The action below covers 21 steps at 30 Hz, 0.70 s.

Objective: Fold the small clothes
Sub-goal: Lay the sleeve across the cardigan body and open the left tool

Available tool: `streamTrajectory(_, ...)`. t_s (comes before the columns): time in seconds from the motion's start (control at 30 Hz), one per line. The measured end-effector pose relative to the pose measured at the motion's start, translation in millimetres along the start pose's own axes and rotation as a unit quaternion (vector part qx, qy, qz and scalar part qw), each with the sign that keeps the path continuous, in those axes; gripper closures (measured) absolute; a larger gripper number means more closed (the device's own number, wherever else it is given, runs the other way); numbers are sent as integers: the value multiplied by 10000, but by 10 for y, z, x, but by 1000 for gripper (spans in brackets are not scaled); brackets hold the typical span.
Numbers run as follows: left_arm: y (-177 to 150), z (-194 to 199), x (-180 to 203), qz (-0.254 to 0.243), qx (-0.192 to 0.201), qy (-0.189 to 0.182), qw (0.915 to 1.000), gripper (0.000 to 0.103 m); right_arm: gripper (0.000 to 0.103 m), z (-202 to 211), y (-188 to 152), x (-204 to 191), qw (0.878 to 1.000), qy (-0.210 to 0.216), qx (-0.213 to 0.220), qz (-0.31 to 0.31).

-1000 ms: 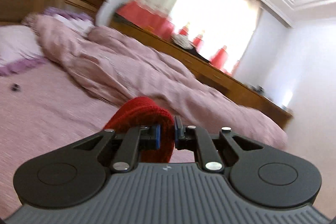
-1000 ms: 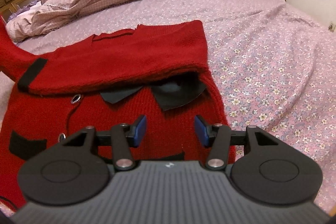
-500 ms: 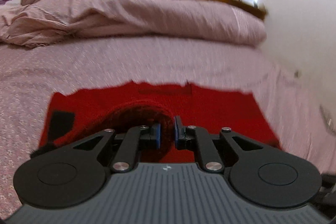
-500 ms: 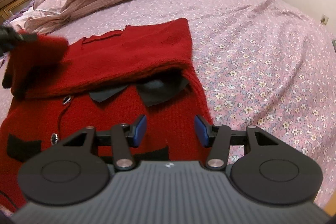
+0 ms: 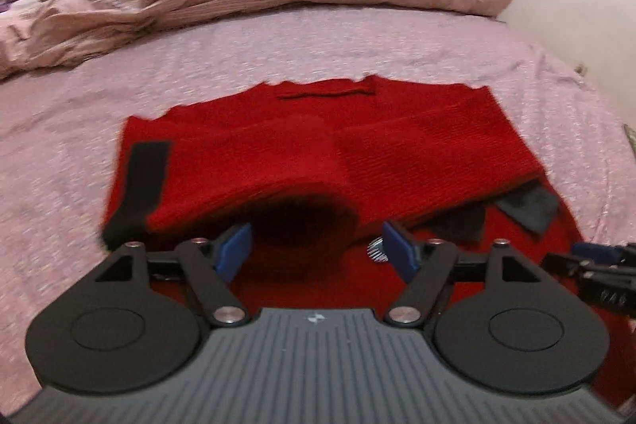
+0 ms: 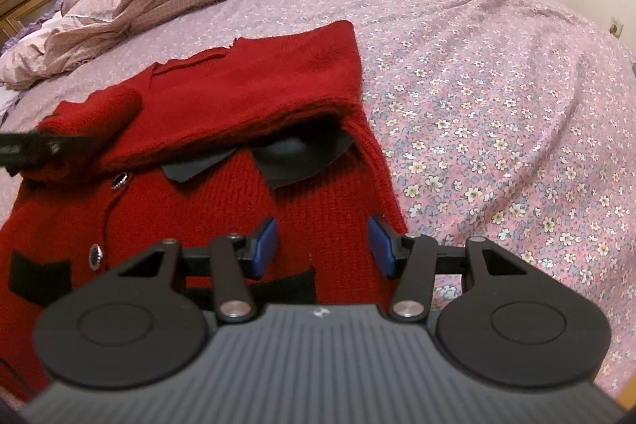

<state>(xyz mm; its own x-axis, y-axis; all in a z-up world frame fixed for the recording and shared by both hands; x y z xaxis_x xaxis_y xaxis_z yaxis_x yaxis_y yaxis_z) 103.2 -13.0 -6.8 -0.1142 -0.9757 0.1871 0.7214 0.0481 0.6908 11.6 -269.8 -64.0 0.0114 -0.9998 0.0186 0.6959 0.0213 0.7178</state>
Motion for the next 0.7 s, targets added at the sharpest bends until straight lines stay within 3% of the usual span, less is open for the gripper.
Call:
streamTrajectory(0.2, -85, 214, -352, 358, 50, 704, 9969, 23, 51, 70, 45, -30, 9999, 70, 97, 15)
streamTrajectory(0.4, -147, 299, -699, 574, 101, 1326, 9895, 21, 51, 147, 223, -270, 9983, 283, 301, 406)
streamTrajectory(0.7, -201, 233, -984, 925, -164, 1505, 9841, 21, 51, 195, 609, -879, 9883, 813, 560, 1164)
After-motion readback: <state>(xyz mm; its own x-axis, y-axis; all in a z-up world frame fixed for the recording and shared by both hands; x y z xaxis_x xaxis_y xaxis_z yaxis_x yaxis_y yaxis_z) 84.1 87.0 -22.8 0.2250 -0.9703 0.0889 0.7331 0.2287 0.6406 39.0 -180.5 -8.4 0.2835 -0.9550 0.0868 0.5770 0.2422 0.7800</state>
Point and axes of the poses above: each gripper's, at about its wrist camera, not at the fingertips, and z roughly against the way its jaws point, x to its right, y to its top, the point moved 1 cm from there along -z, roughly the way its jaws point, and after that the axes turned 12 degrees about z, right-handed, at the moved point
